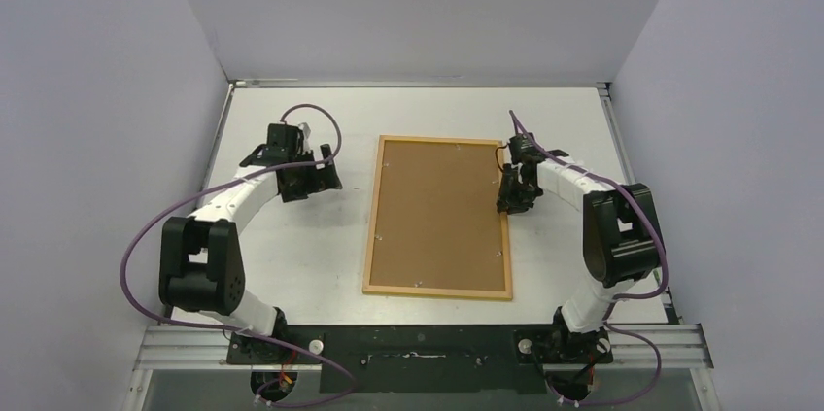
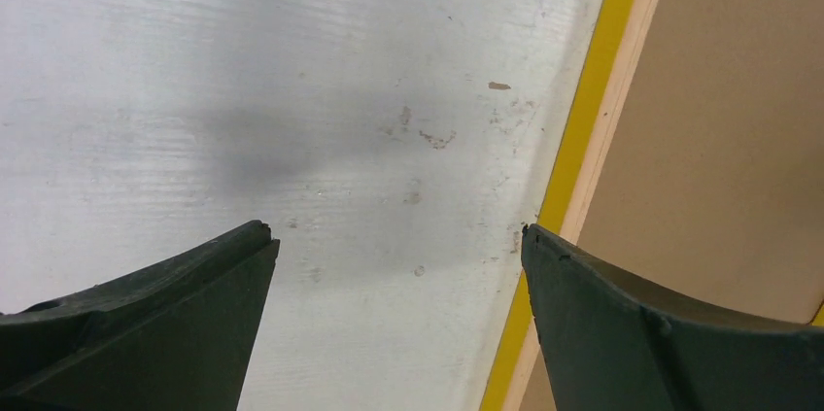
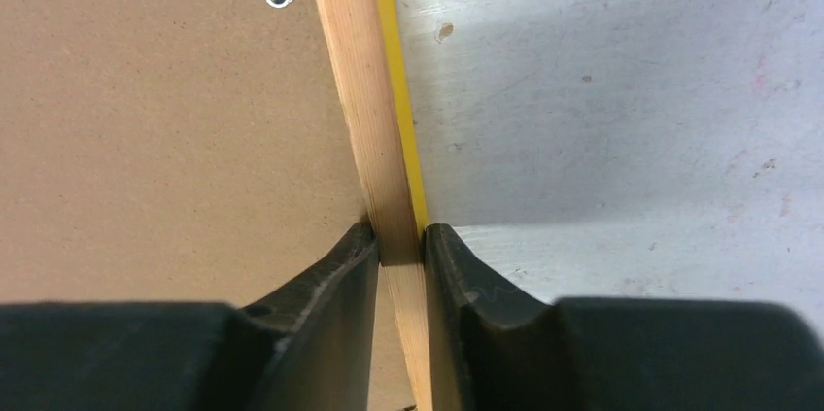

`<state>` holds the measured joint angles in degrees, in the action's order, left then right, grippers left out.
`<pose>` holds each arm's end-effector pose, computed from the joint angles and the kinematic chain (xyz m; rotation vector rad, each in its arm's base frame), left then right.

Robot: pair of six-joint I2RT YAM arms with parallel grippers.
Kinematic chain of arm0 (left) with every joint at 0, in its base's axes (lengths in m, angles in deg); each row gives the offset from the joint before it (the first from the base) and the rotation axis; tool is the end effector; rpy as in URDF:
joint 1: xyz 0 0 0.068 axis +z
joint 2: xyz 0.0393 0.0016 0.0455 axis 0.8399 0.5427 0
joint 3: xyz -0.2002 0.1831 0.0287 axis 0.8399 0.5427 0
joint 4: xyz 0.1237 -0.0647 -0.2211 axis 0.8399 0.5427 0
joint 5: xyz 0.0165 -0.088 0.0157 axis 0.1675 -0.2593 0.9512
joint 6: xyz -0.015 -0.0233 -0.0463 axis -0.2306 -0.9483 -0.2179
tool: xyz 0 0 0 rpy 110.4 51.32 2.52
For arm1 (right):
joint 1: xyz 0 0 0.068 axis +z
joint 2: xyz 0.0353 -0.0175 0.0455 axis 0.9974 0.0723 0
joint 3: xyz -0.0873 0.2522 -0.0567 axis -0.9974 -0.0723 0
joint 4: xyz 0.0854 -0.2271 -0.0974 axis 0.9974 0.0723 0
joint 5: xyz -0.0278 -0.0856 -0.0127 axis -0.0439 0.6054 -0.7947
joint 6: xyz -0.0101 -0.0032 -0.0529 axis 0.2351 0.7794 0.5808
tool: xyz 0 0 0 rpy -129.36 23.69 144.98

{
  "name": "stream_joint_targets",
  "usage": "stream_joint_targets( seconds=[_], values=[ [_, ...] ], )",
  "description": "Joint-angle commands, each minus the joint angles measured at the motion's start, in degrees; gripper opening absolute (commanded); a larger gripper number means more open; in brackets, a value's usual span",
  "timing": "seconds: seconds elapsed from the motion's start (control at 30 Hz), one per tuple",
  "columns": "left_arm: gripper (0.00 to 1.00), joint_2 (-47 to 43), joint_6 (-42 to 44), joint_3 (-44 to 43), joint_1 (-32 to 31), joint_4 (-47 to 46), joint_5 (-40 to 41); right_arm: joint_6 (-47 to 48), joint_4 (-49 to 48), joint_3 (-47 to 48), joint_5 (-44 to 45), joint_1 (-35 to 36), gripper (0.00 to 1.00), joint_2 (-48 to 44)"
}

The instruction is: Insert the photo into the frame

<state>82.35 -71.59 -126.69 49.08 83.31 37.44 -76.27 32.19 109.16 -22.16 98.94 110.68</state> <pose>0.3107 -0.0488 0.2126 -0.2584 2.5815 -0.3658 0.3143 0.0764 0.1677 0.3574 2.8283 0.2904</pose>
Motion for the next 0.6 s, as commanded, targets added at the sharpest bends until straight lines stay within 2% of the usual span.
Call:
stream_joint_targets(
  seconds=[0.0, 0.07, 0.1, 0.3, 0.57],
  values=[
    [0.97, -2.19, -3.46, 0.2, 4.5, -1.11, -2.91, -1.79, -3.37, -0.03, 2.34, -1.24, 0.15, -0.02],
    [0.97, 1.47, -2.96, -1.26, 9.03, 1.09, -14.34, -3.65, -3.97, -0.75, 2.32, -1.46, 0.12, -1.25],
    [0.97, 2.93, -2.7, -1.58, 10.11, 1.52, -17.14, -4.95, -4.27, -1.08, 2.27, -1.54, 0.11, -1.92],
    [0.97, -0.29, -4.96, 1.59, 10.37, -3.32, -14.3, -16.78, -7.89, -4.8, 3.88, -1.65, 0.0, -7.03],
    [0.97, 0.55, -5.85, 1.32, 8.52, -2.22, -15.35, -30.02, -9.12, -7.56, 11.33, -1.59, 0.0, -10.81]
  ],
)
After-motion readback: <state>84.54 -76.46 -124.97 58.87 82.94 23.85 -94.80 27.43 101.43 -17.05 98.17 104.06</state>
